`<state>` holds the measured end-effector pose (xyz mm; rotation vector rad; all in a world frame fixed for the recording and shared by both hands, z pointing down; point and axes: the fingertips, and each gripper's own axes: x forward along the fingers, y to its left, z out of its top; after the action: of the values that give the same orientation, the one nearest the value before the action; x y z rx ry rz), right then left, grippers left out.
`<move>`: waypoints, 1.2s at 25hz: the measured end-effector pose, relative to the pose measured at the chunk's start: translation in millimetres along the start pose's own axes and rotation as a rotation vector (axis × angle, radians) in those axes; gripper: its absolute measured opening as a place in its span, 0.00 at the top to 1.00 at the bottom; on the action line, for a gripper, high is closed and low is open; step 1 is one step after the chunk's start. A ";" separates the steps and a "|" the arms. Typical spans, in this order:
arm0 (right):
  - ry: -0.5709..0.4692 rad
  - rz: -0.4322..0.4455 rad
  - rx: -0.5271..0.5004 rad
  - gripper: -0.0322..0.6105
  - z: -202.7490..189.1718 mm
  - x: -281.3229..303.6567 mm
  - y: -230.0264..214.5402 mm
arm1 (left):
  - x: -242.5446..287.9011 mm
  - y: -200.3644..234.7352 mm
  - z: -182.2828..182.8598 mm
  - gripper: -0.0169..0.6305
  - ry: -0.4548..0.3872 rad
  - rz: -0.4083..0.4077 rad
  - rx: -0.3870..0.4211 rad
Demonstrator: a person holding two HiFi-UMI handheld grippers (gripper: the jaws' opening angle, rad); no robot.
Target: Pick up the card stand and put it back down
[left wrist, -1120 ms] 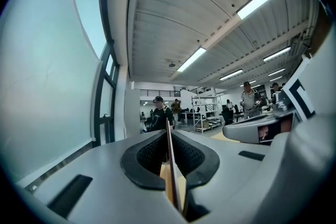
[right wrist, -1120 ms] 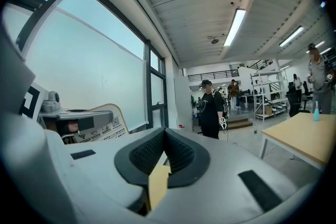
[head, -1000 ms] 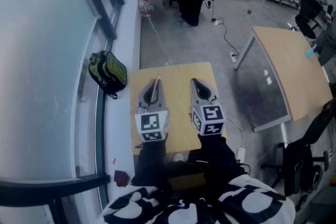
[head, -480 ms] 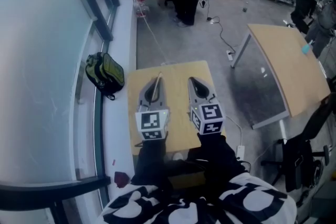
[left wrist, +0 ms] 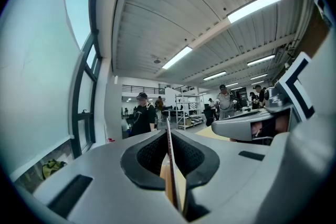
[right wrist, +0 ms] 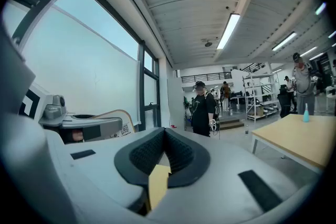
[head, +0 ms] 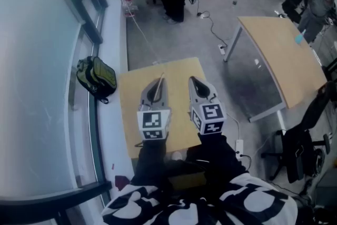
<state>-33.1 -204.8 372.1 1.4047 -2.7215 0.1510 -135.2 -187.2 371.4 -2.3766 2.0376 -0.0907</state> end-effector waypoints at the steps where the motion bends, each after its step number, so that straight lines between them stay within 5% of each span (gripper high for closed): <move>1: 0.002 -0.010 0.003 0.92 -1.5 -1.8 -4.0 | 2.3 -4.7 -1.4 0.94 0.003 -0.014 0.001; 18: 0.046 -0.098 0.046 0.92 -25.6 -5.9 -44.7 | 31.0 -67.1 -37.4 0.94 0.047 -0.263 0.030; 30: 0.139 -0.106 0.074 0.92 -68.2 8.5 -54.4 | 19.9 -33.0 -147.5 0.94 0.188 -0.471 0.110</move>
<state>7.8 -234.8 443.6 1.4931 -2.5477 0.3322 -107.0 -197.4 520.9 -2.8092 1.4361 -0.4306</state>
